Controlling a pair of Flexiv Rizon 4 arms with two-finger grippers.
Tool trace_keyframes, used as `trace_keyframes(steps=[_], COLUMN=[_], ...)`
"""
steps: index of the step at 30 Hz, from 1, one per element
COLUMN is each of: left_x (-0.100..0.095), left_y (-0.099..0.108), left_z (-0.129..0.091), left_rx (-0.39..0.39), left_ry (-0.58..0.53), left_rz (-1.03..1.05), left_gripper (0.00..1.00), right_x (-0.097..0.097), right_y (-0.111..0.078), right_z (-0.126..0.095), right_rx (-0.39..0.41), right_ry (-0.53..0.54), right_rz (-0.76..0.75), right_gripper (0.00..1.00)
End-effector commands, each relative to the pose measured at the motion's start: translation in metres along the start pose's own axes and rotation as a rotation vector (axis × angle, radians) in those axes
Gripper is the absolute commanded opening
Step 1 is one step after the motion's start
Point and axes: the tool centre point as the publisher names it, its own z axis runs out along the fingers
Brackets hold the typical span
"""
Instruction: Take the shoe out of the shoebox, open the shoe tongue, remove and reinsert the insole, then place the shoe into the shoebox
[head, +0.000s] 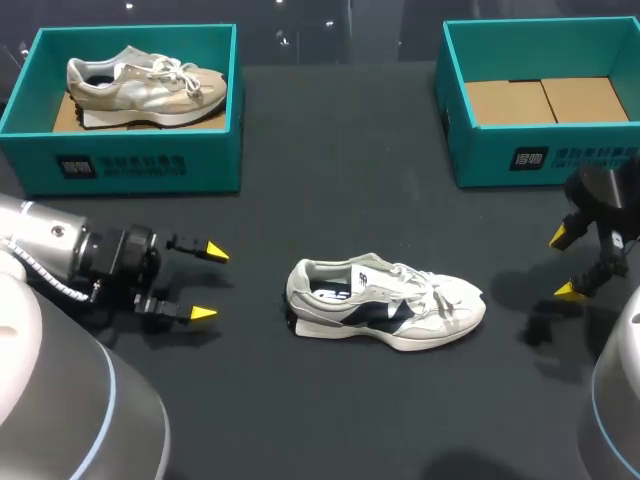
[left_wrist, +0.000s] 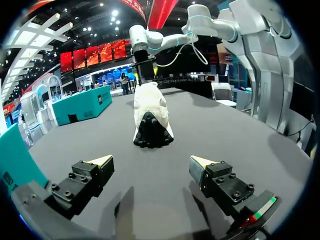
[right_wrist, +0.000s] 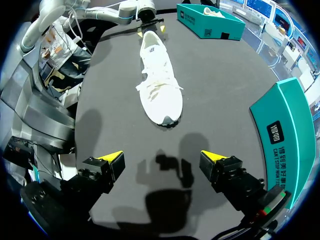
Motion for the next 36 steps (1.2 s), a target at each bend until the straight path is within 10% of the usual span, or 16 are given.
trace_keyframes(steps=[1,36], left_x=[-0.004,-0.003], left_y=[-0.002,-0.026], left_z=[0.01,0.101], left_rx=[-0.002,0.076], left_ry=[0.005,0.04], left_rz=[-0.013,-0.126], left_gripper=[1.0,1.0], right_x=[0.002,0.002], right_y=[0.0,0.0], right_z=[0.0,0.0], right_rx=[0.002,0.002], right_ry=[-0.003,-0.003], right_rz=[0.0,0.0], right_gripper=[1.0,1.0])
